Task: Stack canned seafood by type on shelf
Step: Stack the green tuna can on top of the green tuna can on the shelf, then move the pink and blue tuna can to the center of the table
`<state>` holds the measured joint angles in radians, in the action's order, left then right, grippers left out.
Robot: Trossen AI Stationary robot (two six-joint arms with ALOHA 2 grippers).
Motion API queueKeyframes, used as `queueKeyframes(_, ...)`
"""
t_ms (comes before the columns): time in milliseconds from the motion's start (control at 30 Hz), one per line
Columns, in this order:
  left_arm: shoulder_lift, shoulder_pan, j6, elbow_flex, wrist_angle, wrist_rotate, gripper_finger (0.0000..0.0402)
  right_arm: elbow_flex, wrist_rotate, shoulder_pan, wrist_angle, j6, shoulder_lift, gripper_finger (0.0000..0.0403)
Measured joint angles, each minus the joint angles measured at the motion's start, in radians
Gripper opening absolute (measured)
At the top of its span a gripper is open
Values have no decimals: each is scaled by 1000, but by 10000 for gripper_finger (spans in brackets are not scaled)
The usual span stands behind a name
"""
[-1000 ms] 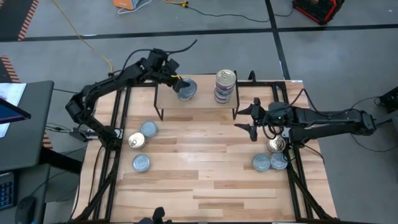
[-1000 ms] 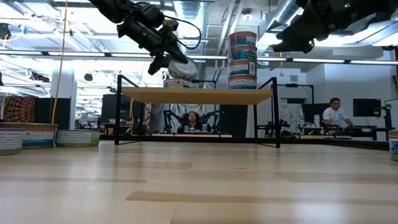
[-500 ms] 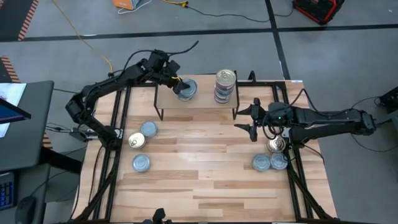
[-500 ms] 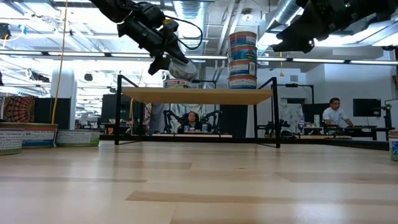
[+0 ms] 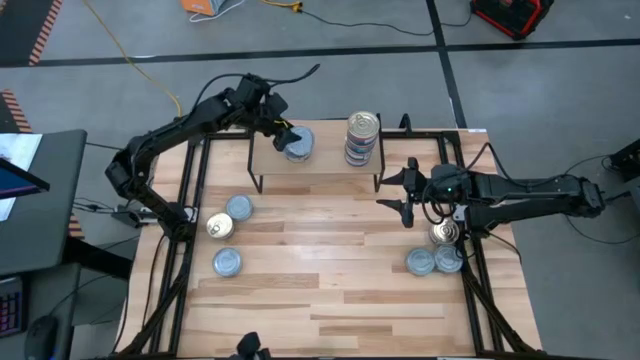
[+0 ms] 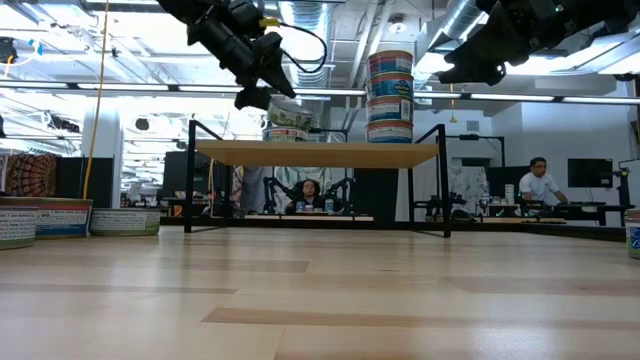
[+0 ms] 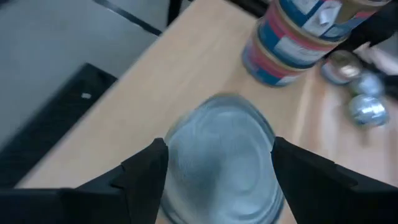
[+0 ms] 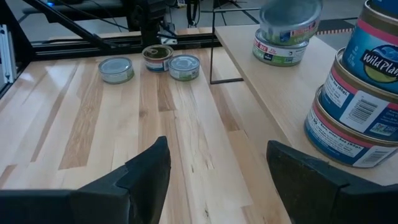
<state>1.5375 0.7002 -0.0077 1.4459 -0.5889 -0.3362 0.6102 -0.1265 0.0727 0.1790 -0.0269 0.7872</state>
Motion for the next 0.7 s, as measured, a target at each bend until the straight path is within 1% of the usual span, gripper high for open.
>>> queueKeyframes(167,0,-8,101,50,-41,142,275,0,0,0,1,0,0,289)
queueKeyframes(233,0,-23,141,65,-53,148,275,0,0,0,1,0,0,289)
queueKeyframes(300,-20,-64,198,66,-74,161,274,0,0,2,1,0,0,289)
queueKeyframes(333,-34,-103,232,63,-87,185,272,0,0,3,1,0,0,289)
queueKeyframes(400,-65,-205,306,43,-104,288,267,0,0,3,1,0,0,289)
queueKeyframes(467,-91,-323,364,13,-131,434,261,0,0,3,0,0,0,289)
queueKeyframes(533,-116,-443,385,-26,-141,580,256,0,0,3,0,0,0,289)
queueKeyframes(567,-129,-496,382,-45,-162,647,255,0,0,3,-3,0,0,289)
queueKeyframes(633,-145,-595,329,-70,-234,733,255,0,0,3,-13,0,0,289)
queueKeyframes(700,-149,-674,221,-92,-334,761,254,0,0,3,-26,-4,0,289)
